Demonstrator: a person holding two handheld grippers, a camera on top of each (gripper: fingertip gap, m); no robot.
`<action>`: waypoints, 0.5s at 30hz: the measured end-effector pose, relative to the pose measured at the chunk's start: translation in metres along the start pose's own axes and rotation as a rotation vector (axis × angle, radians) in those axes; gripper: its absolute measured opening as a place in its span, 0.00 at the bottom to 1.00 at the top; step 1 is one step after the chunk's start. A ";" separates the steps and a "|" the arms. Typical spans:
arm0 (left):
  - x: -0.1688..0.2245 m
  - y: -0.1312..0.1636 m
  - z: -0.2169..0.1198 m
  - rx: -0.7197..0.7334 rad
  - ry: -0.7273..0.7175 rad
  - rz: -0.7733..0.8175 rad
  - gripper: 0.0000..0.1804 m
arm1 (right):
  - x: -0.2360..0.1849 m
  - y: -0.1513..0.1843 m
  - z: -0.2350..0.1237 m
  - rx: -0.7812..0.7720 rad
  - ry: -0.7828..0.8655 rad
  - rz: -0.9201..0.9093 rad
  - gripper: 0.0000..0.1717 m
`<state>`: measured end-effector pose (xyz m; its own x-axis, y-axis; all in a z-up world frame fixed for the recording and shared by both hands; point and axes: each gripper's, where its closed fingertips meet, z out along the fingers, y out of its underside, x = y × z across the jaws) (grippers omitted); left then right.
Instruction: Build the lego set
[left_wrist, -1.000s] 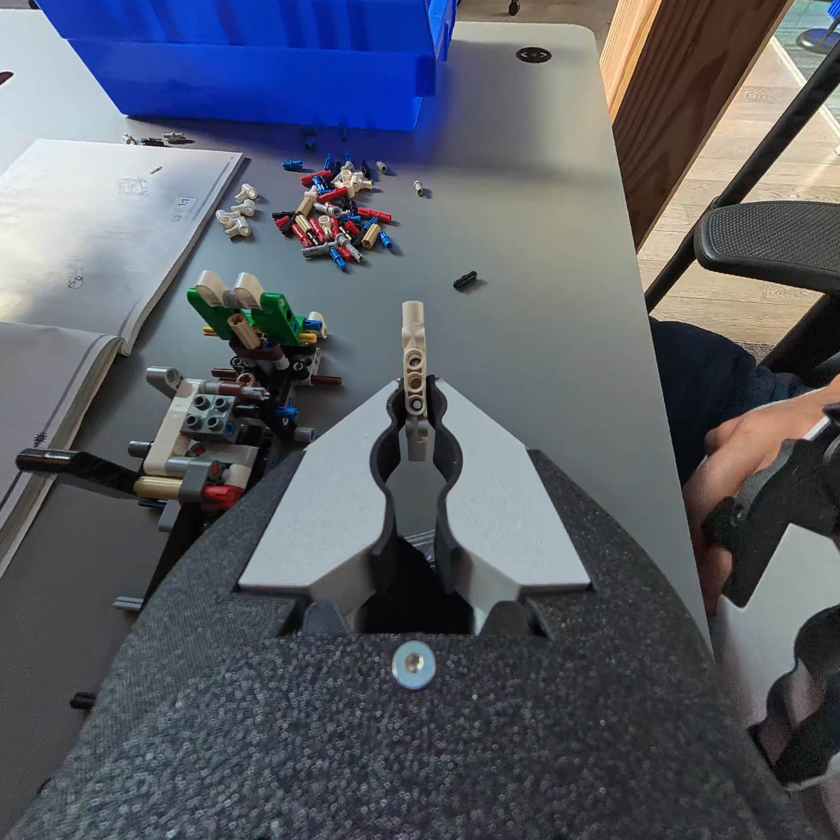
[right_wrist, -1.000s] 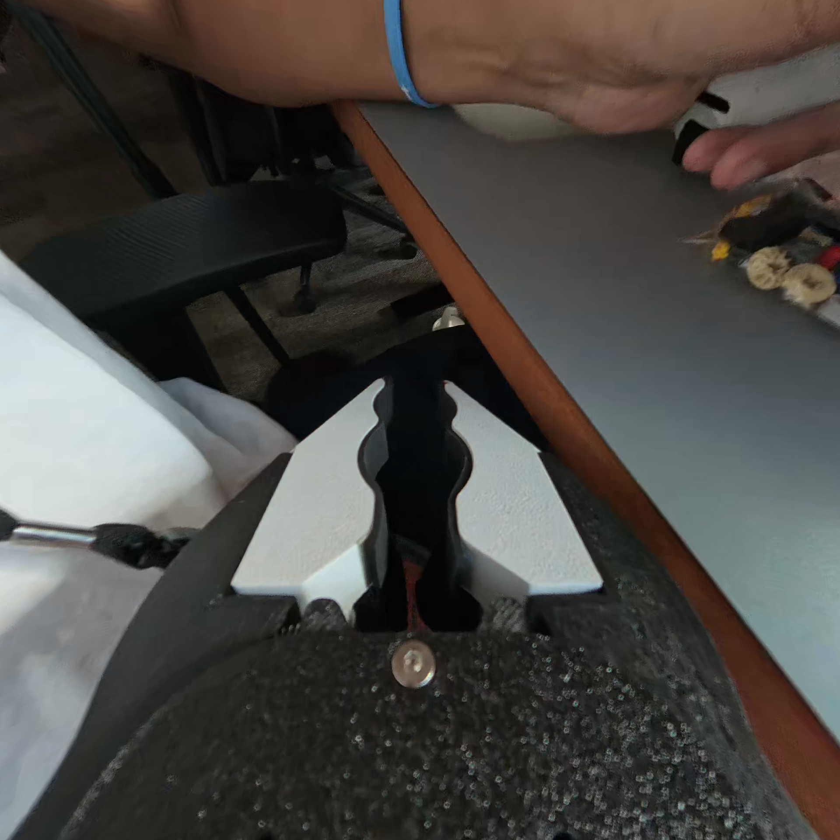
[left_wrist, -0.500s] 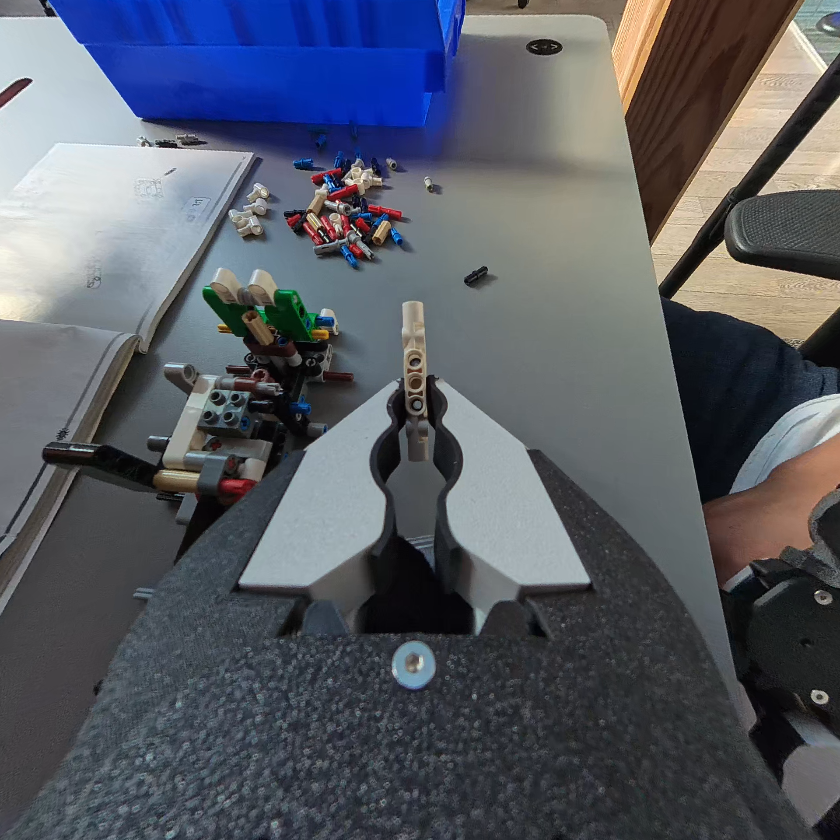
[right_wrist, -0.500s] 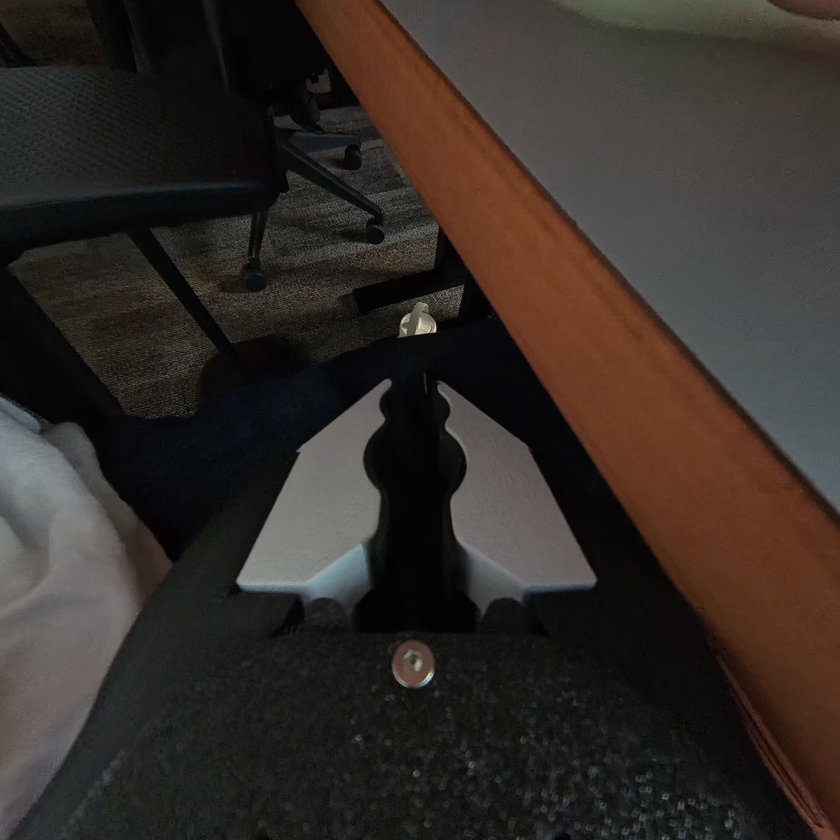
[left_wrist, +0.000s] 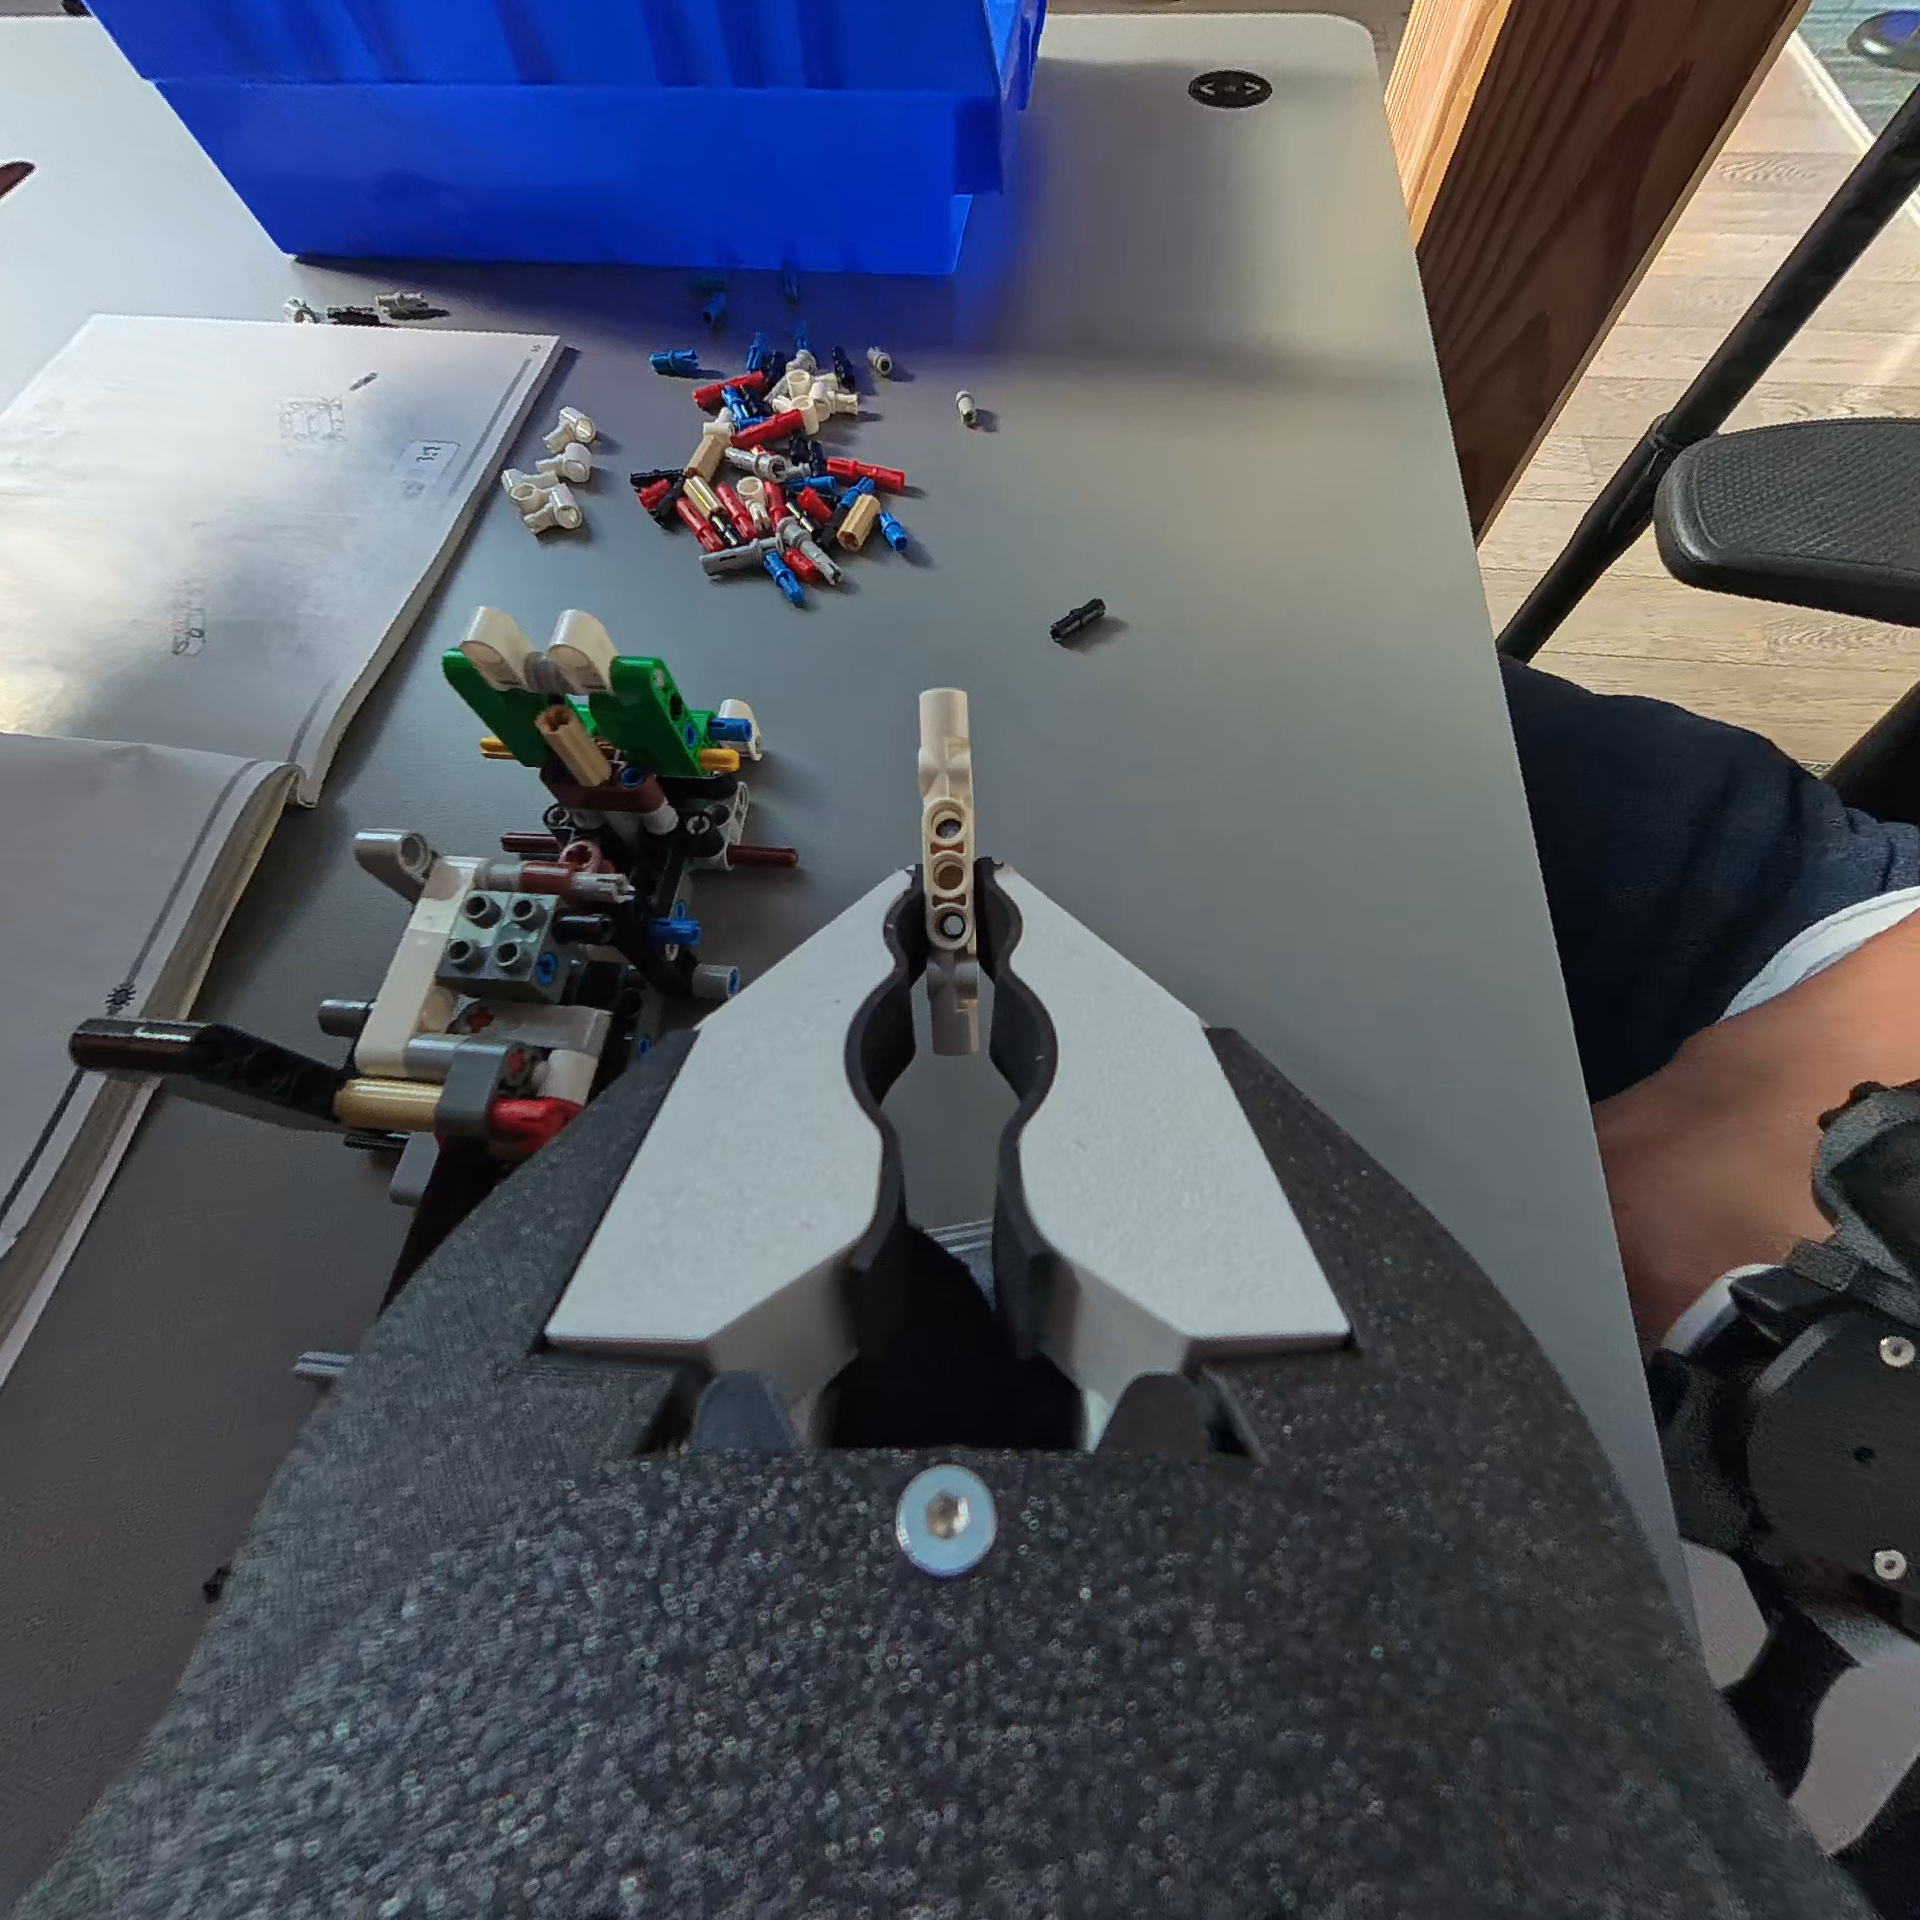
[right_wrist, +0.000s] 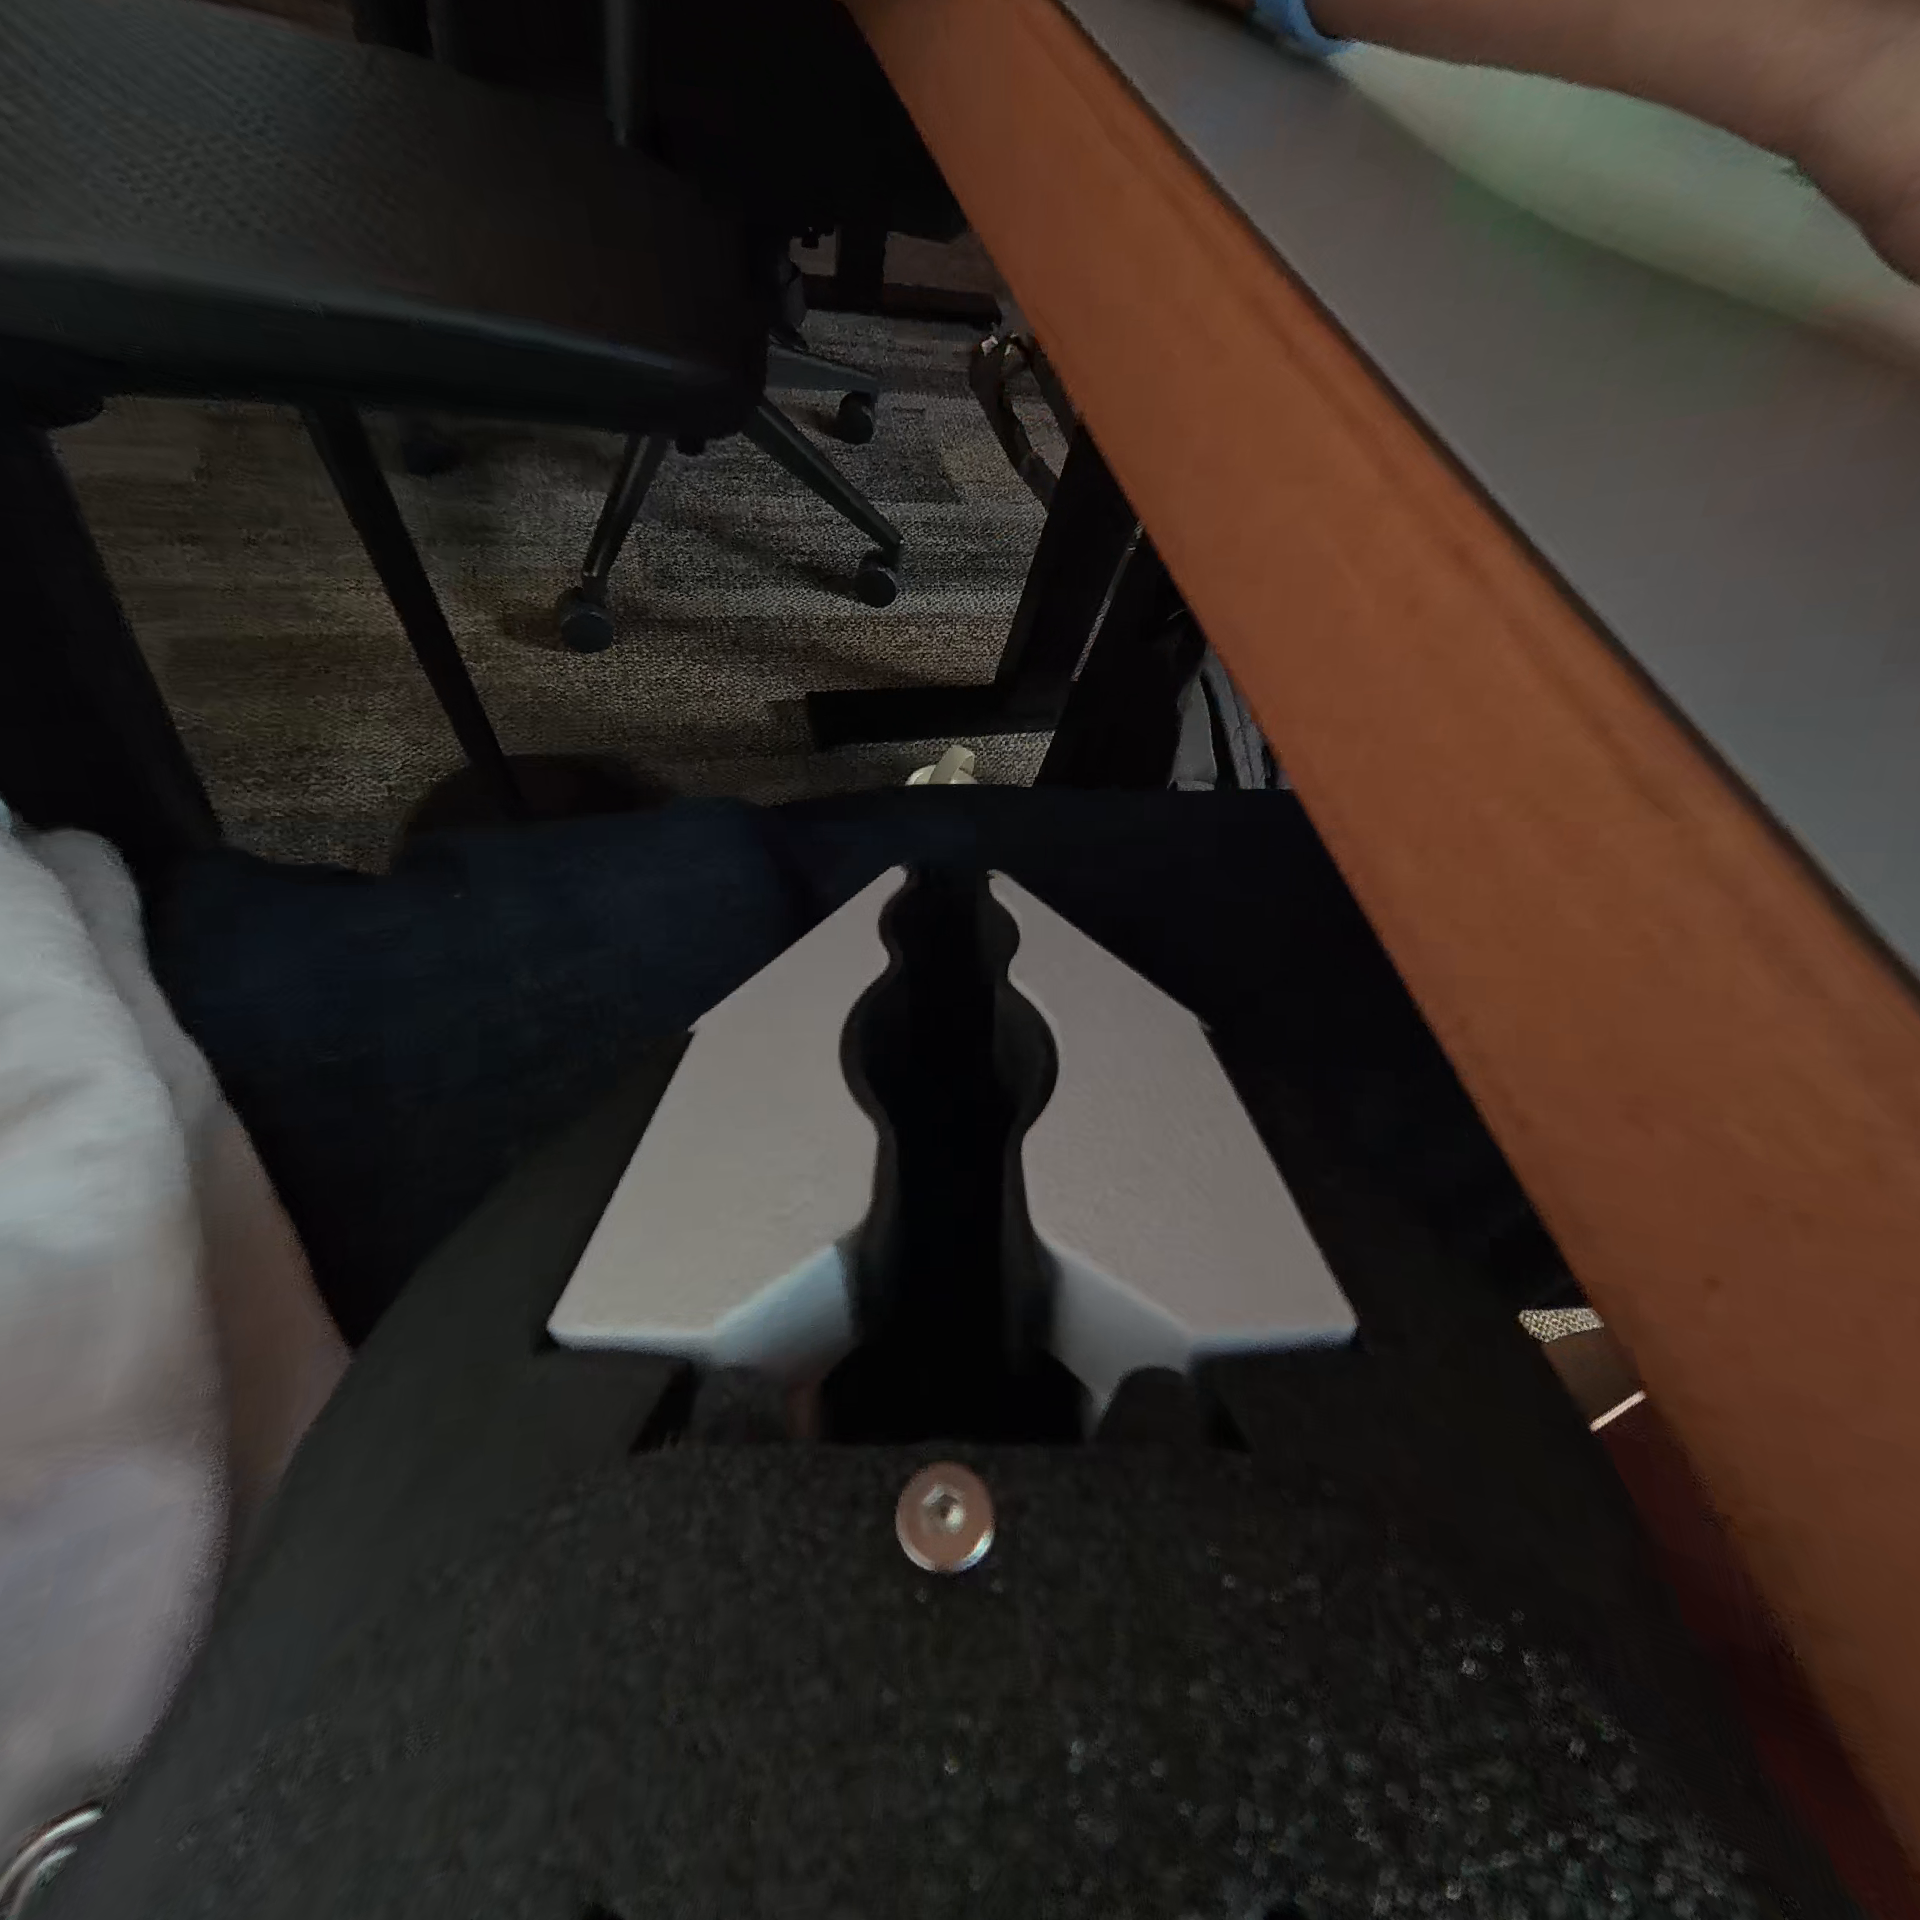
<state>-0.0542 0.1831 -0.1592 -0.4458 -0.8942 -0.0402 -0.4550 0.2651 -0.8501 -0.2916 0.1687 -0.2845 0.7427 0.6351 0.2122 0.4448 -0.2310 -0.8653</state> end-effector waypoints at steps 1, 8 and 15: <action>0.000 0.000 0.000 -0.001 0.000 0.002 0.03 | -0.003 0.001 -0.001 -0.019 -0.010 -0.008 0.05; -0.001 0.001 0.000 -0.004 -0.006 0.009 0.03 | -0.007 0.003 -0.008 -0.086 -0.023 -0.025 0.05; -0.003 0.001 0.000 -0.005 -0.006 0.001 0.03 | -0.010 0.004 -0.012 -0.091 -0.088 0.007 0.06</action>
<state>-0.0535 0.1863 -0.1597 -0.4415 -0.8962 -0.0443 -0.4581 0.2676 -0.8476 -0.2918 0.1528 -0.2848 0.7007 0.6947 0.1625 0.4867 -0.2989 -0.8209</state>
